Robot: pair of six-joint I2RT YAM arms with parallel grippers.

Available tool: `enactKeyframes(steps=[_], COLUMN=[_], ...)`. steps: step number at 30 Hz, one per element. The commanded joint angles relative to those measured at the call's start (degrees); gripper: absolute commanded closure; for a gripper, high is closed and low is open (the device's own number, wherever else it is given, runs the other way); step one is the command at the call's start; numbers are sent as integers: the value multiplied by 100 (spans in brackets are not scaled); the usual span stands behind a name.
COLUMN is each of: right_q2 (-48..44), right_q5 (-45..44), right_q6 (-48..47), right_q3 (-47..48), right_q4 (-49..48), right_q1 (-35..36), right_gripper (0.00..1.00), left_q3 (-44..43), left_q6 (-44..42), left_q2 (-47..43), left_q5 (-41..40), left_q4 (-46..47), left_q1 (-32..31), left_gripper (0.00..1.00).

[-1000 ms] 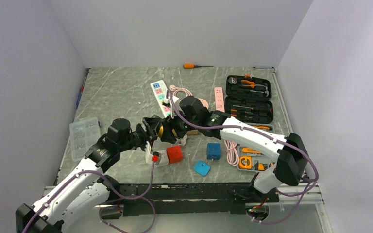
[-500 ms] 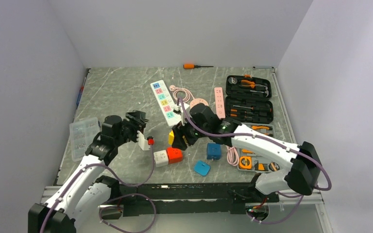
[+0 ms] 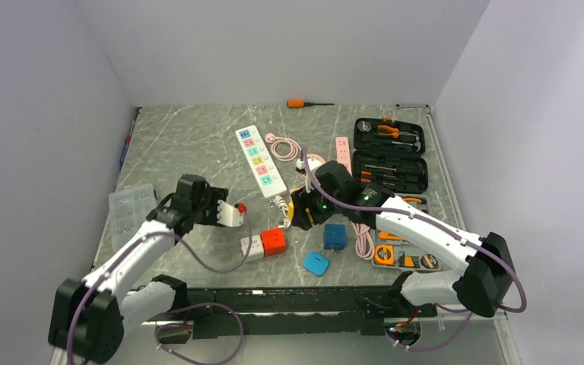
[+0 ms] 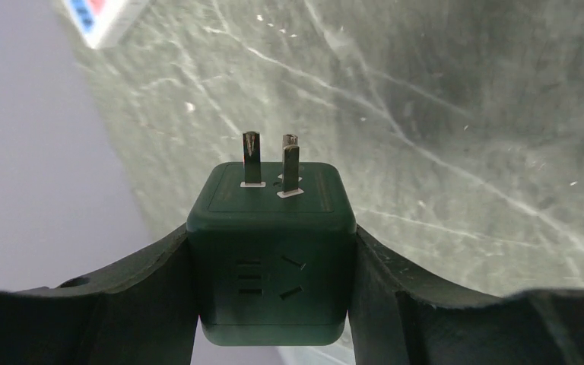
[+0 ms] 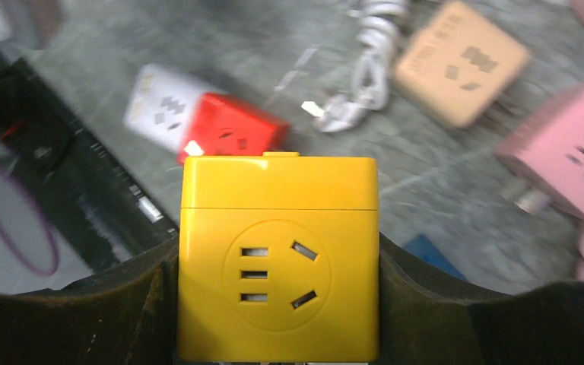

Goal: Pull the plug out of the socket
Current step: Place the plug at the center of the board.

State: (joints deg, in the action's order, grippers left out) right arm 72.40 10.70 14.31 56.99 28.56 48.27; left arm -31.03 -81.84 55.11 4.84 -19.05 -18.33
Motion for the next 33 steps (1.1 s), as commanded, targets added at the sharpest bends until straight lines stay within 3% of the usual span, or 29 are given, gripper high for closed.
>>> enactKeyframes(steps=[1,6,14,24,28,30,33], right_q2=[-36,179,554,1228,1365,1365,1347], right_q5=[-803,-1357,-1763,-2118,-2317,-2380,-2442], right_q6=[353,531,758,910,956,960,968], right_q3=[-124,-312,-833,-761,-710,-698,-689], right_q4=[-71,-91,-645,-970,-959,-957,-949], right_q1=[-395,-464,-467,-466,-482,-504,-555], right_gripper=[100,100,100,100,100,100,90], left_q3=[-1320,-1616,-1066,-1441,-1662,-1693,-1751], left_q6=[1999,3012,3751,4291,4438,4421,4388], left_q2=[955,1589,1988,2913,3091,3118,3099], left_q5=[-425,-148,-165,-467,-454,-454,-400], left_q4=[-1024,-1607,-953,-516,-638,-696,-847], left_q1=[-101,-162,-158,-36,100,108,139], left_gripper=[100,100,99,98,71,49,8])
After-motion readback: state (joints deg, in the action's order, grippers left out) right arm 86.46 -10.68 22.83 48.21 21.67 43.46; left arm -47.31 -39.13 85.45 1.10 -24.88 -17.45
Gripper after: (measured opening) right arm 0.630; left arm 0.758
